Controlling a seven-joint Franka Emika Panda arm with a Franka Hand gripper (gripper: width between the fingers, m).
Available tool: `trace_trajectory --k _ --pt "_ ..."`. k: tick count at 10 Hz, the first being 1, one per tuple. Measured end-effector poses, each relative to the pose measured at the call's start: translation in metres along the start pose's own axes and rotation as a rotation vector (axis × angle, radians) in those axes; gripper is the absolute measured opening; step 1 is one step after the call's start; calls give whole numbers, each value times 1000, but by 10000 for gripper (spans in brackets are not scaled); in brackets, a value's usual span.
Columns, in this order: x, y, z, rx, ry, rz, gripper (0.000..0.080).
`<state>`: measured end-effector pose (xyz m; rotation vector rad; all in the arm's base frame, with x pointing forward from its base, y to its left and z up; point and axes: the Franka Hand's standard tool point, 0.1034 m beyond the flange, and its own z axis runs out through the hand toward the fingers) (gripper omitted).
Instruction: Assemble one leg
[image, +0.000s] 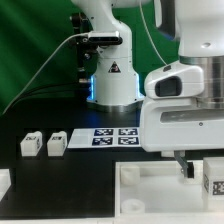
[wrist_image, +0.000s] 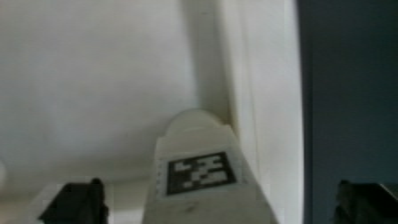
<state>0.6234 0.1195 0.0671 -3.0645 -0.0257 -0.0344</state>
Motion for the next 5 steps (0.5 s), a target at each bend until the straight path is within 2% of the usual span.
trace_trajectory --k 1,2,3,4,5 --pt "0 0 0 2 0 39 649" --pt "0 0 0 2 1 39 530" --pt "0 0 0 6 0 95 530" --pt "0 -1 0 7 0 189 346" --pt "0 -1 0 7 0 294 291"
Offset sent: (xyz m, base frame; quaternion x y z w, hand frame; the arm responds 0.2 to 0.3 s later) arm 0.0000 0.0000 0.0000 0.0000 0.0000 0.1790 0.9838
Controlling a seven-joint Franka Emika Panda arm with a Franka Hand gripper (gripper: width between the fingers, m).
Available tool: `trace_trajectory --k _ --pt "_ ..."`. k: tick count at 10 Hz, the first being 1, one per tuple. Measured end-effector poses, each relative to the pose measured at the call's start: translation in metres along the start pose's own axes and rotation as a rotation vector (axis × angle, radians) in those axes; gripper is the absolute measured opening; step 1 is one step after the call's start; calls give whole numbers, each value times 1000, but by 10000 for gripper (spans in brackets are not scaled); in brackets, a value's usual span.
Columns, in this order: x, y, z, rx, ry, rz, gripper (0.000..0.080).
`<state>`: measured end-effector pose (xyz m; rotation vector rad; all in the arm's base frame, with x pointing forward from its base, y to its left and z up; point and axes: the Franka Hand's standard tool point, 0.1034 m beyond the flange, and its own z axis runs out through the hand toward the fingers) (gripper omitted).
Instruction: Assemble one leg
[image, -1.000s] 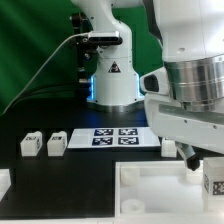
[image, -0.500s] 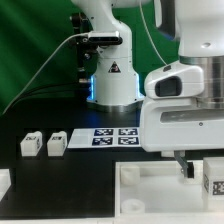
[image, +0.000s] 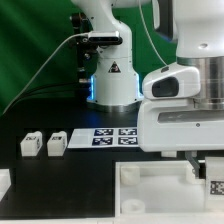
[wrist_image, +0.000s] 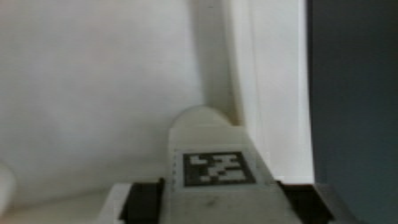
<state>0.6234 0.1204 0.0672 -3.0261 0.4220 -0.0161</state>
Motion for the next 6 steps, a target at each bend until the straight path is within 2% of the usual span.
trace_trajectory --k 3,5,6 --pt "0 -2 0 3 -1 288 291" --pt "3 -6 -5 -16 -20 687 291" --pt "6 -7 -7 -15 -35 862 291"
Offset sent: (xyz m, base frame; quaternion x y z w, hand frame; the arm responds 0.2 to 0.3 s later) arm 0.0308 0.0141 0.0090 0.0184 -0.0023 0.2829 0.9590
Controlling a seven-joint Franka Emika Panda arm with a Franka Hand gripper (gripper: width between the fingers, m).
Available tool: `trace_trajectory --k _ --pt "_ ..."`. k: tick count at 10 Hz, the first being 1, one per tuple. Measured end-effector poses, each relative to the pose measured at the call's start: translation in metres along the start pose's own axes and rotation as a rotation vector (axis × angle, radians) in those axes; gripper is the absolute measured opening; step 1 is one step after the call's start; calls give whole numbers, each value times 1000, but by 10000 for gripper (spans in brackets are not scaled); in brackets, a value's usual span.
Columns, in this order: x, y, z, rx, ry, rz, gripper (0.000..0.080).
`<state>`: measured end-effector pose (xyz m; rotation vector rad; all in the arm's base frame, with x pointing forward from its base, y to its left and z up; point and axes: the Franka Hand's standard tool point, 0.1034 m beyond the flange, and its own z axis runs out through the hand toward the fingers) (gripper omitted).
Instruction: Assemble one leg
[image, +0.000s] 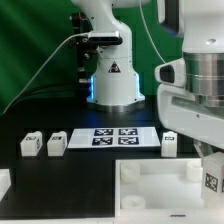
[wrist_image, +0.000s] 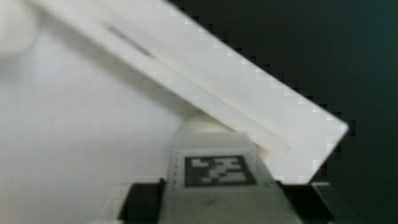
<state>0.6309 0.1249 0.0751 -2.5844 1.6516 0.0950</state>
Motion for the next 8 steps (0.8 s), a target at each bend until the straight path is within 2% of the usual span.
trace_trajectory --k 4,8 --pt "6 -3 0 23 -75 653 291" --pt "5 -1 4 11 -65 825 292"
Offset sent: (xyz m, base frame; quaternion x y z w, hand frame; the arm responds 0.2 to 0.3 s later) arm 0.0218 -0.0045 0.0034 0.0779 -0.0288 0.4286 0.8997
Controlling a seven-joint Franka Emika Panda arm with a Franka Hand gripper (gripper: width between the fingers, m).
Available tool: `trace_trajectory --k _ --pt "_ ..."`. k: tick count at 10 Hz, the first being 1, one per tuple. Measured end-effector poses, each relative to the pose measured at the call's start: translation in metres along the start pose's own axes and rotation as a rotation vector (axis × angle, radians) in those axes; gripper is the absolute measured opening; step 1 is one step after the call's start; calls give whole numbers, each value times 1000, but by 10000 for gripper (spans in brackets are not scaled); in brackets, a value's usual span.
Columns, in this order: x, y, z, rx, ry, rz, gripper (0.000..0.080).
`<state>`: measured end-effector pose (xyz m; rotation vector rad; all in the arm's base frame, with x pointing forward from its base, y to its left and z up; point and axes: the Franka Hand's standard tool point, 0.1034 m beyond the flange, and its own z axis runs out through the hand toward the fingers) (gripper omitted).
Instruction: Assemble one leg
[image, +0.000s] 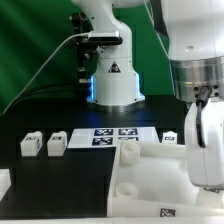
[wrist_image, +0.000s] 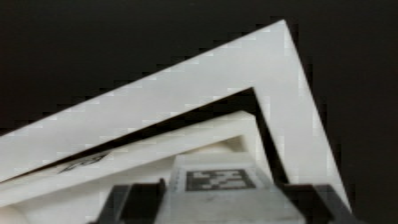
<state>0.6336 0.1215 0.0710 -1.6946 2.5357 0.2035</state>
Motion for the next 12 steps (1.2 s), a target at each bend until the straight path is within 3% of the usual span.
trace_trajectory --k 3,4,5,9,12 --pt "0 3 2 -2 14 -39 292" --pt "0 3 2 -2 14 -40 472" --pt "0 4 2 -2 14 -44 588" --pt "0 17 -12 6 5 -72 647" --pt "0 17 -10 4 7 -75 649"
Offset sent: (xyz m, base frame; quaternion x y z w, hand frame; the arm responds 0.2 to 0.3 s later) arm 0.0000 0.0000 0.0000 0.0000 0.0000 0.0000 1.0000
